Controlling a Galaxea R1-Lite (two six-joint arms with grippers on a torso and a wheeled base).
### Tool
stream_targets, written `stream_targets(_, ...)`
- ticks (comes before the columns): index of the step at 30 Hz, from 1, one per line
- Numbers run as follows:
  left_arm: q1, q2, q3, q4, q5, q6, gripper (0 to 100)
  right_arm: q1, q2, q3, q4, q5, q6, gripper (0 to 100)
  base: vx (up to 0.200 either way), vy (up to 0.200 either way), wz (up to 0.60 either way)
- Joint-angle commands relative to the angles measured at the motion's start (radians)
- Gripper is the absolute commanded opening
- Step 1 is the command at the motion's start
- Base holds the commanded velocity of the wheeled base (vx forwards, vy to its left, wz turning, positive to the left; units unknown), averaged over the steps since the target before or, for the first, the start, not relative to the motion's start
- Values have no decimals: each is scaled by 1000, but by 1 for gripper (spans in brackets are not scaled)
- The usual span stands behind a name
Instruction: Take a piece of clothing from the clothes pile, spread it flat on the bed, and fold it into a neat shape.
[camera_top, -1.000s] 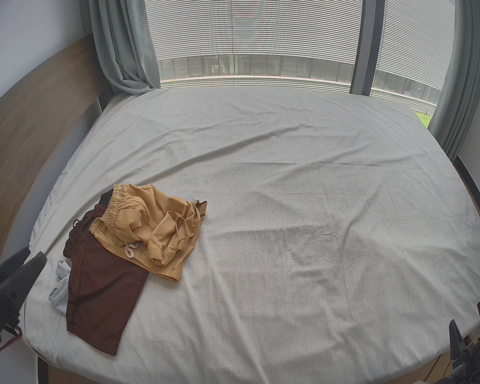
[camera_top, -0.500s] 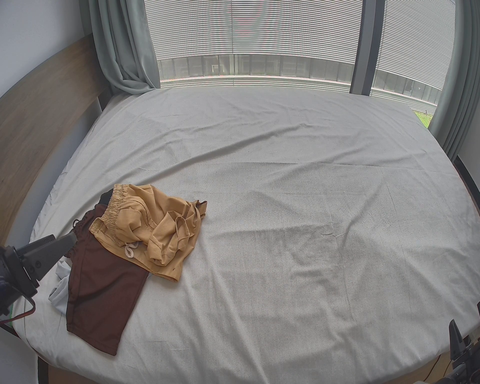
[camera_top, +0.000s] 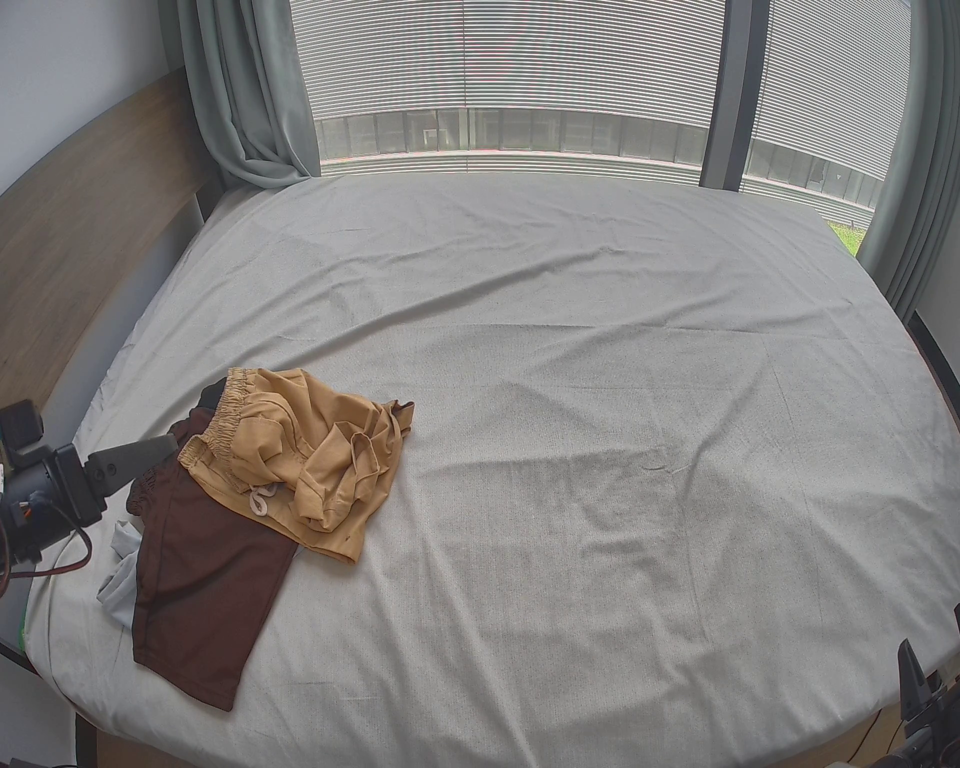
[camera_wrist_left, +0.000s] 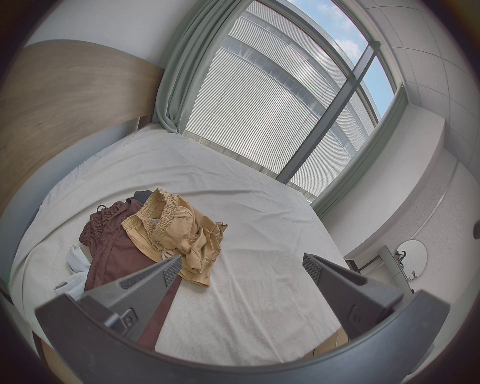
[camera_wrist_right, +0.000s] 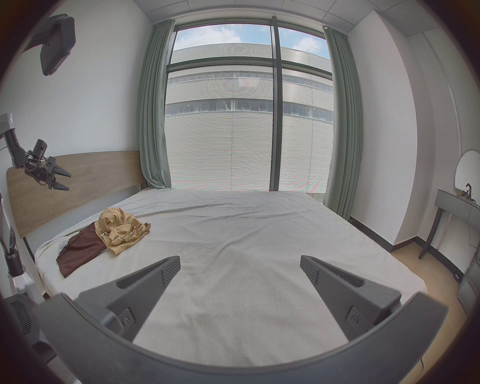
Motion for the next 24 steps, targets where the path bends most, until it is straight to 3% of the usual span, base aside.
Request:
stream_targets(1, 7, 144, -15, -62, -4, 1, 100, 0, -16, 16, 0, 0, 0, 100, 0, 0, 0)
stream_targets(10, 14, 298, -53, -168, -7, -2, 100, 0, -16, 16, 0, 0, 0, 100, 0, 0, 0)
stream_targets(24, 17, 481, -194, -180, -2, -1, 100, 0, -16, 16, 0, 0, 0, 100, 0, 0, 0)
